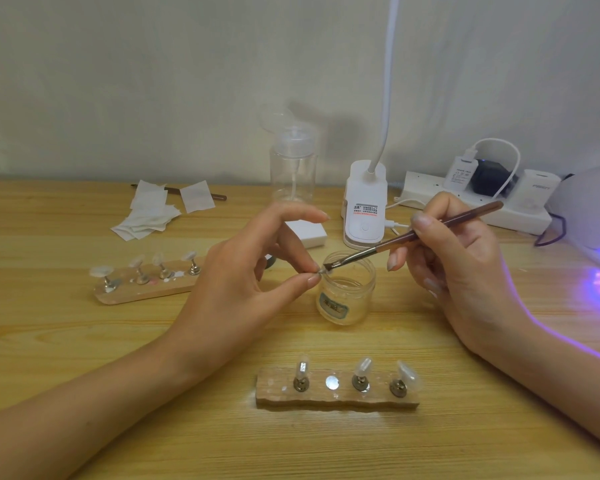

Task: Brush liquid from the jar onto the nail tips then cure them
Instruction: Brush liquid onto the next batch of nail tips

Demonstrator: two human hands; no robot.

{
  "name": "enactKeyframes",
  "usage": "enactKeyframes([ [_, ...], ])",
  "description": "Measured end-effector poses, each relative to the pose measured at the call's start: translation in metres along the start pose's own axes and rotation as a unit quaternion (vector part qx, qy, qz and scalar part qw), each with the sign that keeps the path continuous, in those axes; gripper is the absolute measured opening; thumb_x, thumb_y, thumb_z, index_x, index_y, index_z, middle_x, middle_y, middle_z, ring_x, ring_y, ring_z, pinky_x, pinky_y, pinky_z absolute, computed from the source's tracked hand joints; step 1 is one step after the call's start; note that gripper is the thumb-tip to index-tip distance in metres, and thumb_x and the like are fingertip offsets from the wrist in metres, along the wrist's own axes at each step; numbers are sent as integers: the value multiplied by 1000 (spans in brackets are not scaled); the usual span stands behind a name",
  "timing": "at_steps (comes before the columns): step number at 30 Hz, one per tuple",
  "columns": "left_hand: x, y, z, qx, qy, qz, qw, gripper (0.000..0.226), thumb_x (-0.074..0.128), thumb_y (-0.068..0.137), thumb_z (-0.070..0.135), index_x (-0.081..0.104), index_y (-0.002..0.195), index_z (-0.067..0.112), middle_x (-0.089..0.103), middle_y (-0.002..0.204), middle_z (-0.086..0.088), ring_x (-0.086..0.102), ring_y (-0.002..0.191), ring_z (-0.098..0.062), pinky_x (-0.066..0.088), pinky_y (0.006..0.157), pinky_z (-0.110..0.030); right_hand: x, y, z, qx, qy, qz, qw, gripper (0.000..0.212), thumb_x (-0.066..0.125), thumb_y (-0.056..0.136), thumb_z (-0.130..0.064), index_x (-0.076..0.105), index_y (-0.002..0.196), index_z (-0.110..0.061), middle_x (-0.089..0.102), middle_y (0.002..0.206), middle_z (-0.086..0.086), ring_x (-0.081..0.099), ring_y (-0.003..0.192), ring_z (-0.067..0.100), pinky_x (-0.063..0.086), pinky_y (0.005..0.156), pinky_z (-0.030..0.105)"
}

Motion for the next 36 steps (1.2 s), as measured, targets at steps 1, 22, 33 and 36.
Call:
enactKeyframes([
  [1,0,0,0,0,1,0,1000,49,77,86,9,57,125,30,71,84,11,64,89,-1,39,73,-5,0,0,1,7,-7,3,1000,24,58,95,-24,48,74,-20,66,63,12,36,36,9,30,39,15],
  [22,0,1,-2,-13,-22,4,1000,46,75,84,16,57,122,35,70,83,8,65,84,-7,40,58,-22,5,-1,-4,-17,-11,-12,1000,19,50,94,-19,42,77,-15,67,61,10,33,36,7,29,40,14],
  [33,0,0,-4,-12,-14,6,1000,45,74,85,16,58,122,35,70,83,9,65,85,-8,40,59,-30,-2,0,2,-3,-34,11,999,20,55,93,-22,46,76,-17,66,61,14,35,35,8,30,38,13],
  [36,0,0,-3,-4,1,6,1000,45,73,84,15,57,122,34,70,84,10,64,86,-6,41,59,-27,-3,0,2,-5,-37,16,999,21,56,94,-21,46,76,-16,65,61,14,34,35,8,29,38,14],
])
Point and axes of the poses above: each hand's wrist, its own y-axis towards the middle knuckle, its own x-axis out of the palm, z = x × y, the point moved 9 cm from there along y, towards the middle knuckle
